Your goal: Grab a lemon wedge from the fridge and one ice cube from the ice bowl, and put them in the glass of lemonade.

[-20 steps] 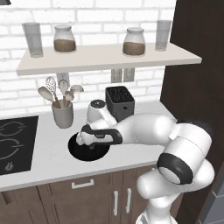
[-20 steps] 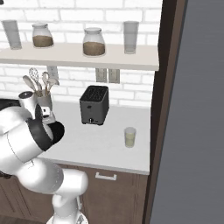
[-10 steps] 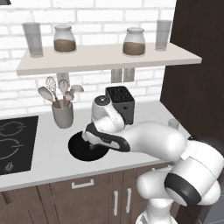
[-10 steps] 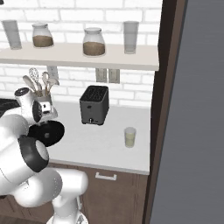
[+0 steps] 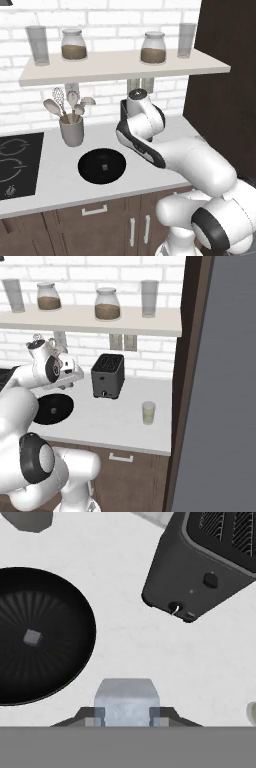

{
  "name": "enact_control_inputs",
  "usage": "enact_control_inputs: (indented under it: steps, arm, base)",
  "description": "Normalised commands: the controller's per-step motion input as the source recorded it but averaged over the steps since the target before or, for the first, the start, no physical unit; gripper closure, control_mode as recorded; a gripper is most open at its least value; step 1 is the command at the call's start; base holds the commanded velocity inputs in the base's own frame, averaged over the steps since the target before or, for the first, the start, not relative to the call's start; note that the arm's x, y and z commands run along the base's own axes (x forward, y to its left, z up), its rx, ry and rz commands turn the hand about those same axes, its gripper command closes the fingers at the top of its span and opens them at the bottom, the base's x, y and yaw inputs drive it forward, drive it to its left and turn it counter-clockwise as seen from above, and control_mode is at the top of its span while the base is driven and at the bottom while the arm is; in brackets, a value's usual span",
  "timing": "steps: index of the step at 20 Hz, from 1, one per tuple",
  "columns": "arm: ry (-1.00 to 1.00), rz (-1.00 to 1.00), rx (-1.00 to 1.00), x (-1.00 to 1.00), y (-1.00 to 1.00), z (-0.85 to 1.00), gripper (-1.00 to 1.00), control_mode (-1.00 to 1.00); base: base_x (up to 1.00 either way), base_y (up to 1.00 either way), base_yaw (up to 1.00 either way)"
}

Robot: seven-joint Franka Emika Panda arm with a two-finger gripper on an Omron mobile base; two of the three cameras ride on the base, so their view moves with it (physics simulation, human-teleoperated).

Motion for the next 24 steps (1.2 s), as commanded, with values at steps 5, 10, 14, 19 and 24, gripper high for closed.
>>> enact_control_inputs:
  steps: [5,10,14,19,24]
  arm:
    - [0.0,-0.12,0.0,0.0,-1.0,-0.03,1.0,-1.0]
    - [0.0,-0.13,0.0,0.0,-1.0,0.0,1.0,-1.0]
    - [0.02,-0.14,0.0,0.0,-1.0,-0.03,1.0,-1.0]
    - [0.12,-0.18,0.01,0.17,-1.0,0.0,1.0,-1.0]
    - [0.01,-0.19,0.21,0.04,-0.98,0.0,1.0,-1.0]
  base:
    - [0.0,0.0,0.0]
    - [0.0,0.0,0.0]
    - [0.0,0.0,0.0]
    - [0.0,0.0,0.0]
    - [0.0,0.0,0.0]
